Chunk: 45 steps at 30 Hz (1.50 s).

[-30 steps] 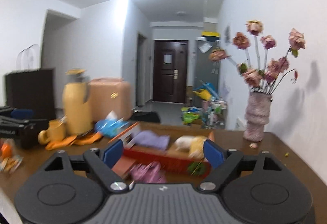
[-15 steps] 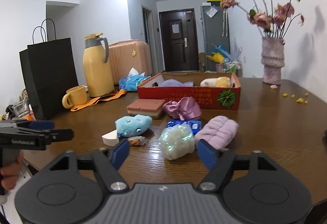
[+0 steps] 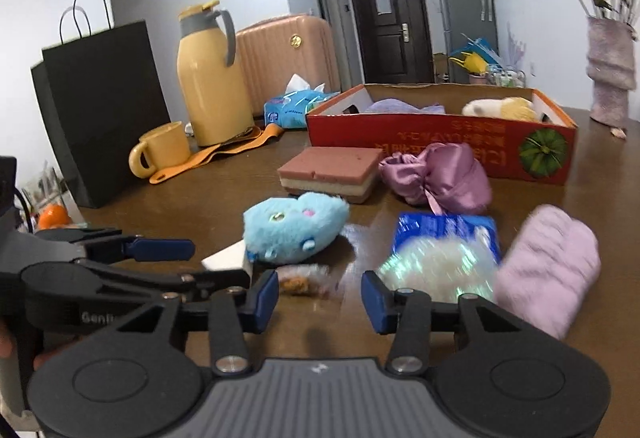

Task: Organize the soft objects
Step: 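Grasp the white wedge sponge with the left gripper while the right grasps the clear snack packet, then carry the sponge and packet into the red box and open both grippers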

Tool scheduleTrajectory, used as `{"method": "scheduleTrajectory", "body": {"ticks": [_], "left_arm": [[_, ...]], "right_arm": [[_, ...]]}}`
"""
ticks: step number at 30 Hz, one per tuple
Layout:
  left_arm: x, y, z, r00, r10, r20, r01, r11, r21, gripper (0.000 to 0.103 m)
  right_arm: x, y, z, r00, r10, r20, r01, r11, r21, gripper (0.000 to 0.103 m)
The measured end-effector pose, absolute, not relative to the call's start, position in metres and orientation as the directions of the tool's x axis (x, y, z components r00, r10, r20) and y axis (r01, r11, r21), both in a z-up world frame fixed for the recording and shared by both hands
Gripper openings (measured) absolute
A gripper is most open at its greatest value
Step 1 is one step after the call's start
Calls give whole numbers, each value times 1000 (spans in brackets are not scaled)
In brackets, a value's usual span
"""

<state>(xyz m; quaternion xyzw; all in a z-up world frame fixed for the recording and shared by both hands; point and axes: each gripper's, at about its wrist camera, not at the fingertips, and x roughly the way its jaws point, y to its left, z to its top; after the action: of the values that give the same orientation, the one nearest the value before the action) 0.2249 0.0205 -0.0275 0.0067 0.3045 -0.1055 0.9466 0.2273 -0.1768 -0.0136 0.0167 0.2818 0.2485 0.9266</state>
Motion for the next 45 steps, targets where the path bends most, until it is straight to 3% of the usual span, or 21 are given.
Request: {"method": "scheduleTrajectory", "body": {"ticks": [2,4,7,9,12,26,29,32,34,38,40,45], "left_arm": [[231,22,-32,783,-189,-593,204,978,-44,73],[232,27,-34,776,-215,-594,220,973,-64,55],[232,33,-35,764,-270,-586,260,960,-103,36],[230,36,-34,771,-267,-578,254,962,-105,34],[222,43,-32,771,-254,-584,236,966,-107,33],[187,48,-26,790,-214,-575,198,976,-91,34],[178,46,-25,796,-213,-567,198,976,-89,34],[172,47,-22,805,-200,-559,186,979,-83,34],[168,49,-21,809,-191,-556,177,981,-79,34],[163,51,-20,816,-177,-551,160,984,-79,34],[163,51,-20,813,-180,-553,161,983,-84,34],[163,48,-12,814,-221,-538,198,975,-100,34]], "right_arm": [[237,-171,-15,714,471,-519,-478,869,131,48],[244,-167,-15,704,482,-522,-511,854,100,60],[253,-161,-16,667,525,-529,-574,815,85,61],[258,-154,-19,643,544,-539,-610,789,70,60],[258,-145,-22,630,548,-551,-642,766,28,49],[196,-143,-25,617,524,-587,-643,765,7,41],[190,-146,-25,620,531,-578,-629,776,38,24],[188,-145,-25,628,529,-570,-623,781,38,25],[189,-142,-24,643,522,-561,-613,790,32,43],[197,-132,-25,646,525,-554,-616,787,27,41],[202,-126,-27,644,523,-558,-611,791,36,21],[195,-137,-22,660,524,-538,-581,810,76,19]]}}
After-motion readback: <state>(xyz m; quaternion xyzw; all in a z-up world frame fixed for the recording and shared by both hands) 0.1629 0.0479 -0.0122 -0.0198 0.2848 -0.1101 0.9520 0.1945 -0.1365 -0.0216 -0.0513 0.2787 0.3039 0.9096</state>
